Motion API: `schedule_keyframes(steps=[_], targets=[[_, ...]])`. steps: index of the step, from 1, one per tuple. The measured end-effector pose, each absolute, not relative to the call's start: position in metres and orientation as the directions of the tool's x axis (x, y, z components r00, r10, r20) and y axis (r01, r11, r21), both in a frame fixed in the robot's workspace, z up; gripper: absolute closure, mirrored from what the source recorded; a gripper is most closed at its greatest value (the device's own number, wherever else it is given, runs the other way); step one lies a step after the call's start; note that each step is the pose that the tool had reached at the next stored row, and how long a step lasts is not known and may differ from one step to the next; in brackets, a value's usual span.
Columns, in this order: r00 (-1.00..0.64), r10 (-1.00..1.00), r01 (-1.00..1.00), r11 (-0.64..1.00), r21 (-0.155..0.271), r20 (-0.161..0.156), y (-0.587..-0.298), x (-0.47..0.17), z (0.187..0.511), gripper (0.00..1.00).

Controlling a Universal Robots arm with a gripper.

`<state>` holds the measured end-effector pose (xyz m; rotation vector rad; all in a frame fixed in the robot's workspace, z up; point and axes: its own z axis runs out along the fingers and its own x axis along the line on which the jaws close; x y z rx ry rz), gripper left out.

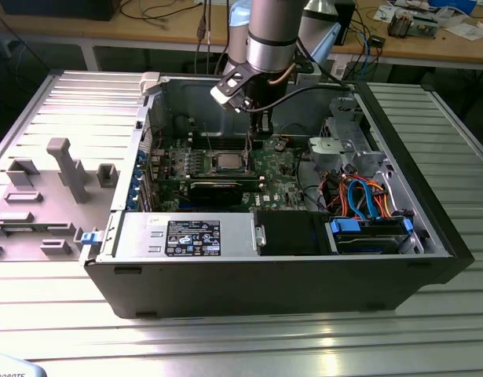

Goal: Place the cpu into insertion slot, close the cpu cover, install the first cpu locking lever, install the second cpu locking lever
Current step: 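Close the cpu cover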

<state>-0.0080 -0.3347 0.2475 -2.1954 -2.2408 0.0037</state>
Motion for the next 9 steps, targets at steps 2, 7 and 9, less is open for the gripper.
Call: schedule_keyframes(steps=[2, 7, 9], targets=[[-0.021, 1.0, 1.0, 0.021, -0.005, 0.002, -0.3347, -0.0089, 0.2475, 0.89], [-0.02, 1.0, 1.0, 0.02, -0.005, 0.002, -0.3347, -0.012, 0.2473, 0.89], [-0.02, 1.0, 1.0, 0.02, -0.005, 0.002, -0.3347, -0.0135, 0.2469, 0.89]])
